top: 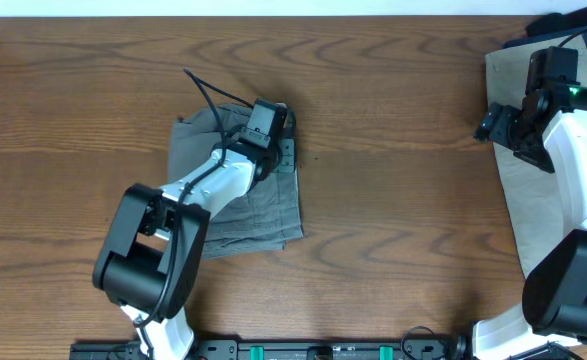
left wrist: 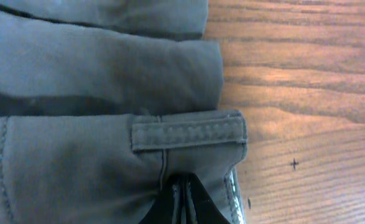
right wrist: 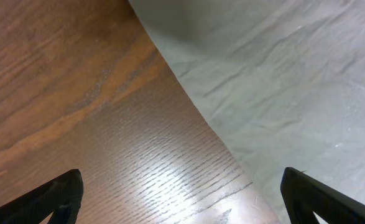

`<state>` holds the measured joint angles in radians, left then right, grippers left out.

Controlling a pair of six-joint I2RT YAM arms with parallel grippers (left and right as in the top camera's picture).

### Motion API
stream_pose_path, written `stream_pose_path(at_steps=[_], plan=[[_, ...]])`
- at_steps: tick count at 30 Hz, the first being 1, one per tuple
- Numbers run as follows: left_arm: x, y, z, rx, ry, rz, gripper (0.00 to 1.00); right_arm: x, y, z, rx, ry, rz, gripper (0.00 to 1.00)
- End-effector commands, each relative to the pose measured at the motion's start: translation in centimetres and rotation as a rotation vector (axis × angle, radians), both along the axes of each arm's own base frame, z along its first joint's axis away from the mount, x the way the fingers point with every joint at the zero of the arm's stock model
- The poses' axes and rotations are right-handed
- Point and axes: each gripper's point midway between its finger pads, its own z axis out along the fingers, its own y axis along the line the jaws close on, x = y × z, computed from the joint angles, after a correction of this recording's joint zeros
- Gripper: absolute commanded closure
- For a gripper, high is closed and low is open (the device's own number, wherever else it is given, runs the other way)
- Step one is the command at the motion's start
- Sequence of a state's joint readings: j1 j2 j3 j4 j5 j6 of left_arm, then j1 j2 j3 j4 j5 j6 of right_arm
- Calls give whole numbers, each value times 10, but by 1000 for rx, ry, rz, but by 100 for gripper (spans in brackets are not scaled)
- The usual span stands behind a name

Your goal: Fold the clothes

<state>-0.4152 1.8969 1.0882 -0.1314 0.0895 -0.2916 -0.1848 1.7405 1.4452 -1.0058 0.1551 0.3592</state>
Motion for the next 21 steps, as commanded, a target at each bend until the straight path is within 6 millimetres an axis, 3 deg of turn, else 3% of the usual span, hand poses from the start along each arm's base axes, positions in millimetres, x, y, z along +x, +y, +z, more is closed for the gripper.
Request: stream_pose_path(at_steps=[1, 4, 7, 12, 15, 18, 21], plan=[[4, 2, 1, 10, -13, 15, 93, 1, -4, 9, -17, -21, -7, 1], [4, 0, 21, -14, -37, 8, 93, 1, -4, 9, -17, -21, -7, 1], [1, -8, 65, -83, -99, -18, 85, 1, -4, 9, -17, -21, -7, 1], [-15, 2, 148, -109, -250, -49, 35, 1, -4, 9, -17, -21, -7, 1], [-29, 31, 181, -47, -308, -13, 4, 1, -4, 9, -17, -21, -7, 1], [-44, 72, 193, -3, -291, 75, 2, 1, -4, 9, -17, -21, -7, 1], [-53, 120, 187, 34, -224, 190, 2, 1, -4, 9, -17, -21, -7, 1]])
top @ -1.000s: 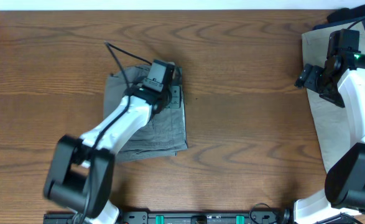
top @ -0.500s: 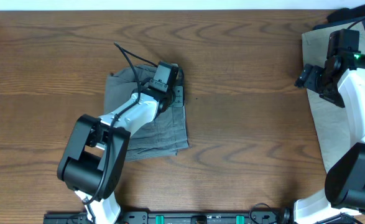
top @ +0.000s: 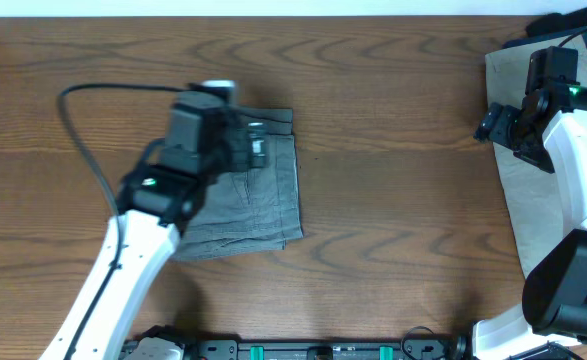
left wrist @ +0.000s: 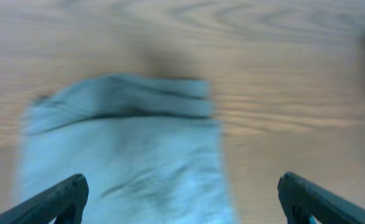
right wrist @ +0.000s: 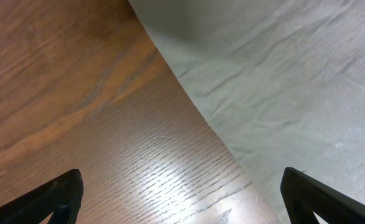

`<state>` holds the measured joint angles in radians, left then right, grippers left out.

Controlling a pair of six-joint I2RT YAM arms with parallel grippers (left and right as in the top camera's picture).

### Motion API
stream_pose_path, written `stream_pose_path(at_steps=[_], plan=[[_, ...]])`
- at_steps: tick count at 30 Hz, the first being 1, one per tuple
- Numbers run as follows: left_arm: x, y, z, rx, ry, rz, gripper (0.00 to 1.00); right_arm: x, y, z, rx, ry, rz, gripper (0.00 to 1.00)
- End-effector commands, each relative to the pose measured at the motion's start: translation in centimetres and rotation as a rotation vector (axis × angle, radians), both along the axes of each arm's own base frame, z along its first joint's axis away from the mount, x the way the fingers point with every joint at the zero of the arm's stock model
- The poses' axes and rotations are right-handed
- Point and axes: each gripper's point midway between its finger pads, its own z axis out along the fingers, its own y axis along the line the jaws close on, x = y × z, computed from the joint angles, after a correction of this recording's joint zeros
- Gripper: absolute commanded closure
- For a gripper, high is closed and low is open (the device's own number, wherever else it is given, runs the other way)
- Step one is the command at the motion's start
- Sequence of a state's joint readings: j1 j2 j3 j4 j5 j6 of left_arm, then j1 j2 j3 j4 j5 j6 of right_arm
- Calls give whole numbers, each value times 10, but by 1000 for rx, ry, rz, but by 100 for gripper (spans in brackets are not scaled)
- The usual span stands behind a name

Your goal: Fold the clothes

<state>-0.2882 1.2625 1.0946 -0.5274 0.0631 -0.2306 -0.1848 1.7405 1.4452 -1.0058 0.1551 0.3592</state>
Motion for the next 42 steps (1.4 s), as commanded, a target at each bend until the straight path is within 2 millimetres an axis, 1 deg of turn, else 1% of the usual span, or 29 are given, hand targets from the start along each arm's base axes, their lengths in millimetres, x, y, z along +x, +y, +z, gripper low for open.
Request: stream_pose_path(at_steps=[1, 2, 4, 8, 12, 14, 18, 23, 26, 29, 30, 31, 32, 33, 35, 38, 39, 40, 42], plan=[[-2, 55, -10, 55, 58, 141, 2, 1, -4, 9, -17, -21, -7, 1], [-4, 71, -17, 54, 93, 176, 2, 1, -4, 9, -17, -21, -7, 1], [-7, 87, -30, 22, 153, 167, 2, 1, -4, 9, -17, -21, -7, 1], [-5, 94, -57, -126, 250, 71, 2, 1, -4, 9, -17, -21, -7, 1], [0, 125, -94, -176, 347, 152, 2, 1, -4, 9, -17, -21, -7, 1], [3, 135, -111, -220, 382, 176, 2, 1, -4, 9, -17, -21, -7, 1], [5, 141, -142, -324, 450, 165, 2, 1, -4, 9, -17, -21, -7, 1], [-6, 131, -179, -401, 568, 127, 2, 1, -4, 9, -17, -21, -7, 1], [-12, 127, -194, -420, 621, 127, 2, 1, -4, 9, -17, -21, -7, 1], [-16, 125, -203, -425, 649, 122, 1, 1, -4, 9, -17, -21, -7, 1], [-18, 124, -204, -425, 654, 119, 7, 1, -4, 9, -17, -21, -7, 1], [-19, 123, -205, -425, 658, 118, 16, 1, -4, 9, -17, -21, -7, 1], [-19, 123, -206, -426, 661, 118, 35, 1, -4, 9, -17, -21, -7, 1], [-20, 123, -206, -426, 661, 118, 48, 1, -4, 9, -17, -21, -7, 1], [-19, 123, -206, -425, 657, 118, 67, 1, -4, 9, -17, -21, -7, 1], [-14, 125, -206, -425, 640, 128, 85, 1, -4, 9, -17, -21, -7, 1], [-11, 126, -206, -428, 631, 139, 87, 1, -4, 9, -17, -21, -7, 1], [-7, 127, -205, -434, 620, 158, 94, 1, -4, 9, -17, -21, -7, 1], [0, 130, -205, -446, 601, 193, 94, 1, -4, 9, -17, -21, -7, 1]])
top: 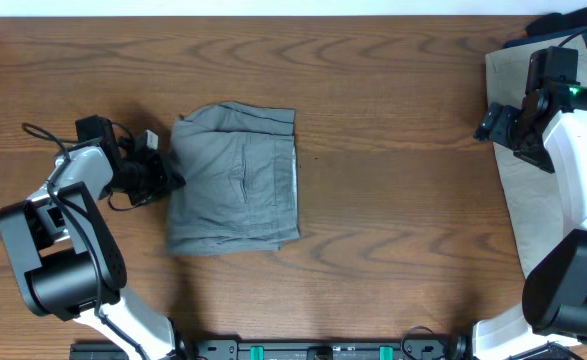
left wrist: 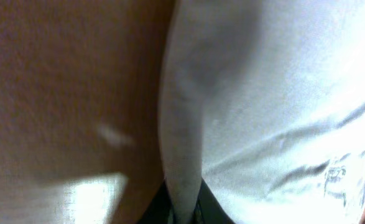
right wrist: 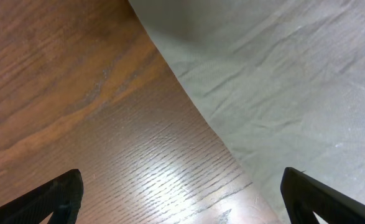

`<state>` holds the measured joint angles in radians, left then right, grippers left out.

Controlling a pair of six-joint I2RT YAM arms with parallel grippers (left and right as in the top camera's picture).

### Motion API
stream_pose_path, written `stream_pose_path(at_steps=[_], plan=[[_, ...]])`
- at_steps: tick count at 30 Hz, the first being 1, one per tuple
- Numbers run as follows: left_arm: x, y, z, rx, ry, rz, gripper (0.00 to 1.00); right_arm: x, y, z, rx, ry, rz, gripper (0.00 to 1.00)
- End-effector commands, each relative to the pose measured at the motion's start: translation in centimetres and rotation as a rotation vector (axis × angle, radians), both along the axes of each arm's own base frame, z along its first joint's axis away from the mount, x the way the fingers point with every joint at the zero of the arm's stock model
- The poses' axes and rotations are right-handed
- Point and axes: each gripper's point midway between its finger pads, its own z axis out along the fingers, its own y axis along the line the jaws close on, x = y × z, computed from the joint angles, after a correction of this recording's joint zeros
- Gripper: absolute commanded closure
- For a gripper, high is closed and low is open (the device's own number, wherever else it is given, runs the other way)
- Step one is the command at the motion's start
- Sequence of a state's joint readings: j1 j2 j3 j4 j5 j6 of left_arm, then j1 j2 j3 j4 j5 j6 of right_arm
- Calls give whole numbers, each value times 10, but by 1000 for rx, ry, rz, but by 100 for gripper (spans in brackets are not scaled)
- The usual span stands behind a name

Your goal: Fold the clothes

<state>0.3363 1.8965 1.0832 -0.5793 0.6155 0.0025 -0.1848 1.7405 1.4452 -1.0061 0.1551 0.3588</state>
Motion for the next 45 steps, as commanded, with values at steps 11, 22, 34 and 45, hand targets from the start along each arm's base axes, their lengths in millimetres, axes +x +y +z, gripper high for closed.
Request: stream_pose_path(at_steps=[11, 22, 34, 45], plan=[[53, 104, 17, -78, -114, 616, 94, 1, -4, 9, -17, -22, -7, 1], [-33, 247, 15, -174, -42, 1179, 94, 1, -4, 9, -17, -22, -7, 1], [-18, 183, -8, -231, 107, 1153, 94, 1, -4, 9, -17, -22, -7, 1], [74, 146, 12, -160, -104, 1181, 94, 1, -4, 9, -17, -22, -7, 1]])
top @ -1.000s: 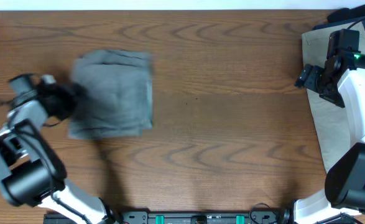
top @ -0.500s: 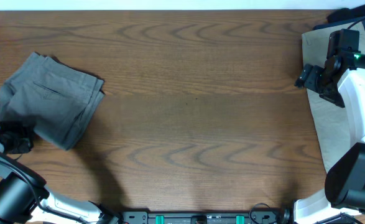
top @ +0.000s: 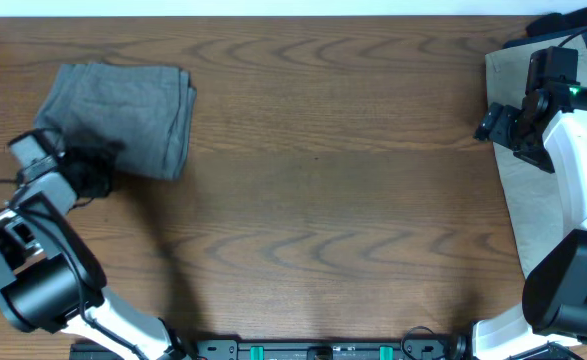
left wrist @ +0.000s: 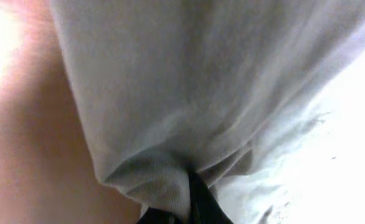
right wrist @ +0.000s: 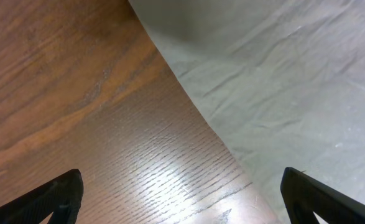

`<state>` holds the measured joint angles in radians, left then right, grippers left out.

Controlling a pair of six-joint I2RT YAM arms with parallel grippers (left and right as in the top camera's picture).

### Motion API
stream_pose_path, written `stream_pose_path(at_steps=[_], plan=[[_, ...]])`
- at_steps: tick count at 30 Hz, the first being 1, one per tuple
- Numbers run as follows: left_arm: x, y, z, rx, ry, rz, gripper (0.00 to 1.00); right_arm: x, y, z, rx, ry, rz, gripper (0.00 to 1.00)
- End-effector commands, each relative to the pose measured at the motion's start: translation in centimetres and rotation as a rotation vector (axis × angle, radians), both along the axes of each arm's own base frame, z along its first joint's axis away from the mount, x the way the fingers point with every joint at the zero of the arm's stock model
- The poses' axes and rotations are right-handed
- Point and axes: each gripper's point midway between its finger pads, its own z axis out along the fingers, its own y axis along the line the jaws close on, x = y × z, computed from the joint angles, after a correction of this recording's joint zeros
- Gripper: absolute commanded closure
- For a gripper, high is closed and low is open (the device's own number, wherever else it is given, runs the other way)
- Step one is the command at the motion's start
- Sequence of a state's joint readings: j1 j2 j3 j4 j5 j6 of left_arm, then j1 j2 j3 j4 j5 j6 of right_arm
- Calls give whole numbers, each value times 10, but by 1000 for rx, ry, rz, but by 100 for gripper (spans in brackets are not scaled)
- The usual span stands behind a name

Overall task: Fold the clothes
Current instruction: 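Drag the folded shorts to the upper-left table corner with the left gripper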

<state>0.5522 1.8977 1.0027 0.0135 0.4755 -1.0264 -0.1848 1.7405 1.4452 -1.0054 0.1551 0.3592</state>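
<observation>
The folded grey trousers point(top: 123, 115) lie at the far left back of the wooden table point(top: 353, 200). My left gripper point(top: 91, 170) is at their near left edge. In the left wrist view it point(left wrist: 191, 193) is shut on a fold of the grey fabric point(left wrist: 201, 93), which fills the frame. My right gripper point(top: 488, 125) hovers at the right side, by the edge of a pale grey cloth point(top: 533, 190). In the right wrist view it point(right wrist: 182, 202) stands open, with nothing between its fingers, over wood and the pale cloth point(right wrist: 281, 74).
Dark clothes point(top: 573, 22) are piled at the back right corner, beyond the pale cloth. The table's left edge lies close to the trousers and the left arm.
The folded trousers were left of the table's centre and now lie at the far left back. My left gripper, still shut on their edge, has gone left with them. The right arm is unchanged.
My left gripper was first shut on the trousers' top right corner by a belt loop. Then it hung open above them. Then it was shut on their left edge, and now the folded trousers sit at the far left back. The right gripper stayed open throughout.
</observation>
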Motion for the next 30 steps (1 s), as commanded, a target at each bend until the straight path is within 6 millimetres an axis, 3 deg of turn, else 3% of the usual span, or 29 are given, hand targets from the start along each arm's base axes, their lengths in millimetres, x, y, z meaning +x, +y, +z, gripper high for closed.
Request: stream_pose_path(at_steps=[1, 3, 7, 12, 17, 20, 25, 30], plan=[[26, 0, 7, 64, -54, 71, 94, 1, -4, 9, -17, -21, -7, 1], [46, -4, 19, 139, -119, 65, 94, 1, -4, 9, -17, -21, -7, 1], [45, 3, 18, 189, -102, 102, 94, 1, -4, 9, -17, -21, -7, 1], [17, 42, 8, 169, -40, 196, 94, 1, -4, 9, -17, -21, -7, 1], [-32, 92, -4, 89, 25, 323, 94, 1, -4, 9, -17, -21, -7, 1], [-56, 111, -8, 35, 39, 379, 94, 1, -4, 9, -17, -21, -7, 1], [-76, 127, -10, -6, 43, 427, 94, 1, -4, 9, -17, -21, -7, 1], [-65, 120, -10, 22, 47, 412, 94, 1, -4, 9, -17, -21, -7, 1]])
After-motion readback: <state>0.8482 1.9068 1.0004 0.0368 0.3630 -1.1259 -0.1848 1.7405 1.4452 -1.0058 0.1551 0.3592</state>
